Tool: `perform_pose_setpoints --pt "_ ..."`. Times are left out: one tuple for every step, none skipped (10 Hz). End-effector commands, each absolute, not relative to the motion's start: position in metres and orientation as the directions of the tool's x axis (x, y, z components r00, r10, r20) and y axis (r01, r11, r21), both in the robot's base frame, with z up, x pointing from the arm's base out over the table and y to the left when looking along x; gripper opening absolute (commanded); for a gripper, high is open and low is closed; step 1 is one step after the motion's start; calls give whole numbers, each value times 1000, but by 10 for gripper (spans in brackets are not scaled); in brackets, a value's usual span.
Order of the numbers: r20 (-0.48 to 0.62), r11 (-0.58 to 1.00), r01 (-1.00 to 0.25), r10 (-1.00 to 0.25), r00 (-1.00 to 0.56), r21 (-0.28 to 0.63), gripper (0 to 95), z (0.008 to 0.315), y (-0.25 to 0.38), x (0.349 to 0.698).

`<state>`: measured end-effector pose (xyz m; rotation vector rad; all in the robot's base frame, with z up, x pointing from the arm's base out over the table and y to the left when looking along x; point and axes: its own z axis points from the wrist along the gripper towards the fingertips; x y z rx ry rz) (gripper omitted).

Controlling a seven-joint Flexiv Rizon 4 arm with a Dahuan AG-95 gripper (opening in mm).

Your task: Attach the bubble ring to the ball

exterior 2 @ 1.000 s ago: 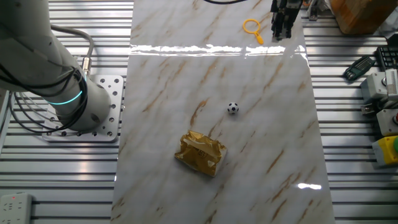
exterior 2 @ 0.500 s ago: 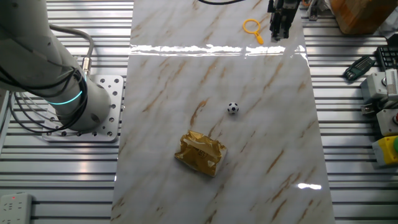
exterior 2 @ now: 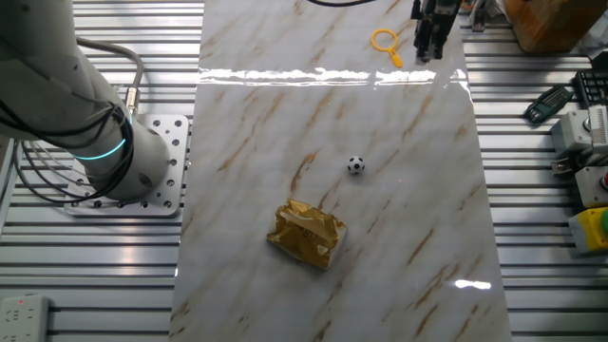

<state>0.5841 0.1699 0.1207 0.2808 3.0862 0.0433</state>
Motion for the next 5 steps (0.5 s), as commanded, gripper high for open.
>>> perform_pose_setpoints --pt "-39 981 192 193 -980 34 0 120 177 587" --pt "-39 980 197 199 -979 34 0 119 181 587" --pt "-42 978 205 206 -978 38 0 118 186 585" --pt "-48 977 211 213 -976 35 0 112 194 582" --pt "-56 974 224 226 -973 44 0 105 201 578"
